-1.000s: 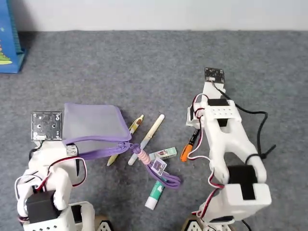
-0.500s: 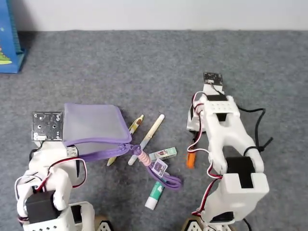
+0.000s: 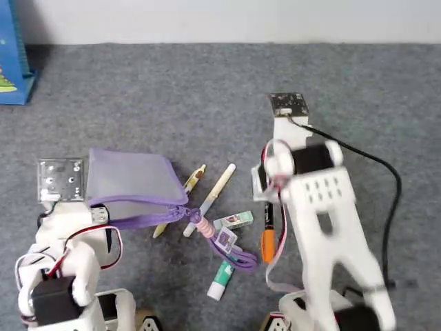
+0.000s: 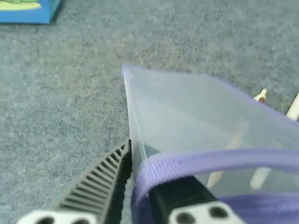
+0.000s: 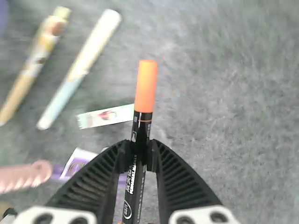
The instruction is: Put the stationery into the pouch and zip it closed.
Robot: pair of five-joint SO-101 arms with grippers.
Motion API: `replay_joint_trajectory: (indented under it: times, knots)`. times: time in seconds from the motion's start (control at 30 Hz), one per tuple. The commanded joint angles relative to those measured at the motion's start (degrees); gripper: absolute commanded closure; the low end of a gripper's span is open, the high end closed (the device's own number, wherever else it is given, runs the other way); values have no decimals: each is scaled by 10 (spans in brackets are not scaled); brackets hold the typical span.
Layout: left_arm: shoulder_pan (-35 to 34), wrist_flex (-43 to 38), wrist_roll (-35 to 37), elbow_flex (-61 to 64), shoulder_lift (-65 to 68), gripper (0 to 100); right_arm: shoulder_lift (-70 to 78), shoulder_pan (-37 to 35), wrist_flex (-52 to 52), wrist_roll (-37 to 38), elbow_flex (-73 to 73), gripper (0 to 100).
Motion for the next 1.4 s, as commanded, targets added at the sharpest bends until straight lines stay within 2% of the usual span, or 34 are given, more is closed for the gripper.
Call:
replay_joint_trajectory:
  times: [0.0, 0.2, 0.3, 0.5, 0.67, 0.83, 1.17, 1.37]
  knots:
    - [18, 24, 7, -77, 5, 987, -119, -39, 13, -4, -32, 991]
    - [44, 47, 26, -111, 12, 987, -226, -117, -20, -4, -33, 991]
    - [44, 46, 28, -119, 68, 987, -260, -148, -52, -4, -33, 991]
    - [43, 46, 47, -186, 215, 987, -295, -160, -139, -4, -33, 991]
    - [44, 41, 57, -212, 262, 987, -312, -187, -217, -6, -32, 991]
    - [45, 33, 68, -211, 268, 987, -307, -219, -342, -6, -18, 991]
    - [45, 33, 68, -213, 268, 987, -313, -280, -643, -3, 200, 991]
    - [45, 33, 68, -213, 268, 987, -313, -309, -777, -3, 263, 991]
